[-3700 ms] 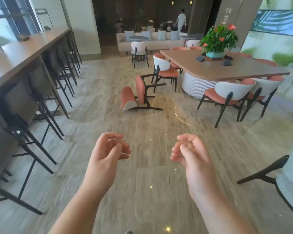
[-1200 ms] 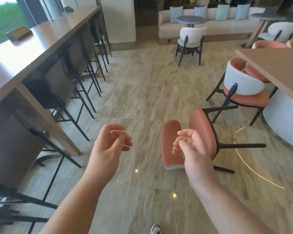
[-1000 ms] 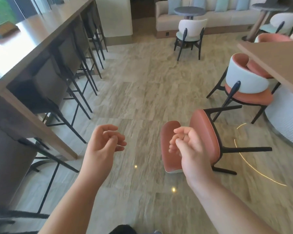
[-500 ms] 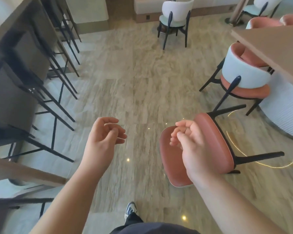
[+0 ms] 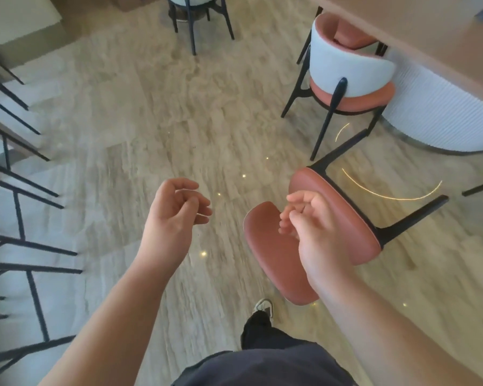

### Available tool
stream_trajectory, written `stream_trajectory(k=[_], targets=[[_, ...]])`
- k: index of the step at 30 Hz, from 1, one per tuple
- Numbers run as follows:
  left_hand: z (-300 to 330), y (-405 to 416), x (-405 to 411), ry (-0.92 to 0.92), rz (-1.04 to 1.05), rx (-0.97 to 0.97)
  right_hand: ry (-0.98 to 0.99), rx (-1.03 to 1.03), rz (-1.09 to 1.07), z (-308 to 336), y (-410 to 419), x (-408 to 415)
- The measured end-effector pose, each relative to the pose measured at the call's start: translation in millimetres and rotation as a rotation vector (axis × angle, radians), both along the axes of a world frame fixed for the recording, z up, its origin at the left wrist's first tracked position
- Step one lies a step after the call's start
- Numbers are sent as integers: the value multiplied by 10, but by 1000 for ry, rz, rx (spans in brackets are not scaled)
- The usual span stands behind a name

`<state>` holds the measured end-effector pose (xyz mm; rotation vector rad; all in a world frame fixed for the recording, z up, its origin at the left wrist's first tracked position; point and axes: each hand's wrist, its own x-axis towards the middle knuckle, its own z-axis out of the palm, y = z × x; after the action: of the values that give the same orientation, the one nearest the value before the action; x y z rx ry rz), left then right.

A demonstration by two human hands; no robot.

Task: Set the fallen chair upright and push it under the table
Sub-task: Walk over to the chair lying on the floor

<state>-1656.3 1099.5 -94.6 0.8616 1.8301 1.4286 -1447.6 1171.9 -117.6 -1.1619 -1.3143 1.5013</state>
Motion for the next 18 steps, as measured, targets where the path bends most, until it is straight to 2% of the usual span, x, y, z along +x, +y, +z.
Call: stream_trajectory(k=[4, 9, 18], targets=[[-106, 585, -94, 1, -95, -35, -69, -13, -63, -163, 398, -41], [-381, 1176, -210, -4, -222, -102, -99, -122, -245, -517, 636, -21], [-1600, 2124, -510, -27, -573, -290, -108, -398, -655, -1465, 619, -282]])
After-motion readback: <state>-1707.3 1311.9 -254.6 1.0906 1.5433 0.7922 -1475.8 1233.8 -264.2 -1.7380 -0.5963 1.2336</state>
